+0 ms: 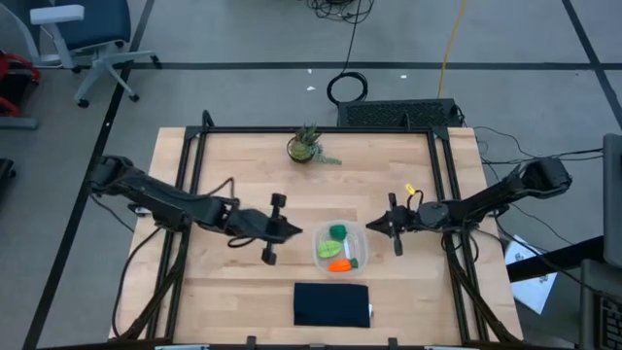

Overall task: Pick and placing Produce into tupperware
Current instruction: Return to Home Position

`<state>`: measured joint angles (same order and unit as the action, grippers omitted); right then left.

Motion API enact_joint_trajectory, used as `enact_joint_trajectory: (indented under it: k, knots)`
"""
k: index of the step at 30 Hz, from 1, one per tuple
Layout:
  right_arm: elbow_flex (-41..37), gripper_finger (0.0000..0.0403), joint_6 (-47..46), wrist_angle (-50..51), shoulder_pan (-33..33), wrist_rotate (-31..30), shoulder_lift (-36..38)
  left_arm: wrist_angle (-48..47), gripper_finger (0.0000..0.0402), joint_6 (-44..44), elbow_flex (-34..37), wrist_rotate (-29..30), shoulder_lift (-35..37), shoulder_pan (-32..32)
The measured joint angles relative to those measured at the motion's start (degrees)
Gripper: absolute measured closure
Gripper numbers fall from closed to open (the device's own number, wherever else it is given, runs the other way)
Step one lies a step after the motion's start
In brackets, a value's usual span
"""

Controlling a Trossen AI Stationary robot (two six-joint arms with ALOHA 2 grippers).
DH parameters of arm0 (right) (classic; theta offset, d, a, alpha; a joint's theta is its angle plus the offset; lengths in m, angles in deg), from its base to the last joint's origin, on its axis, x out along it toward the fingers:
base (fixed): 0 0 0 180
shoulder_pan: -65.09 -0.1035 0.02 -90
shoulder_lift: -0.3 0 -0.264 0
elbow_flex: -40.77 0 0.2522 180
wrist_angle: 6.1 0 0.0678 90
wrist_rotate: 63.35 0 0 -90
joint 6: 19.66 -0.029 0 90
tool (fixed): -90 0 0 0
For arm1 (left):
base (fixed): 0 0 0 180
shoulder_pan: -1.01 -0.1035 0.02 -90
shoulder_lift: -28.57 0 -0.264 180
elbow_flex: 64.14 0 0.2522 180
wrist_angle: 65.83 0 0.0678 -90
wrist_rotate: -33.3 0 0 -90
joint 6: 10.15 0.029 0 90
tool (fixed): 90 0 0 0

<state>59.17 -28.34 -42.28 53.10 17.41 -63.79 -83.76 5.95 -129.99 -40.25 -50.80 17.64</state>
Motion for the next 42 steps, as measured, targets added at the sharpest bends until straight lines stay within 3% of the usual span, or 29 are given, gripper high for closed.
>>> enact_joint_trajectory:
  k: [13,19,25,29,36,42]
  knots:
    - [-2.8,0.0403,3.8,3.7,3.1,-2.8,14.3,16.8,0.0401,1.8,20.9,1.8,22.8,-1.9]
    - [-3.6,0.0403,3.3,6.0,4.9,0.6,19.7,21.2,0.0401,2.6,28.9,-0.9,33.9,-0.7]
    - [-3.7,0.0403,4.2,7.4,4.9,1.3,22.5,28.1,0.0401,2.3,37.3,-2.5,38.8,-2.7]
    - [-3.7,0.0403,5.3,7.4,4.9,1.8,24.0,28.8,0.0401,2.1,38.9,-4.0,40.5,-6.3]
    - [-3.8,0.0403,4.8,8.3,7.0,4.0,25.7,28.4,0.0401,1.4,38.7,-16.8,40.7,-14.5]
    - [-3.8,0.0403,3.0,10.7,7.1,5.3,28.4,23.6,0.0401,2.2,38.7,-18.0,44.8,-16.2]
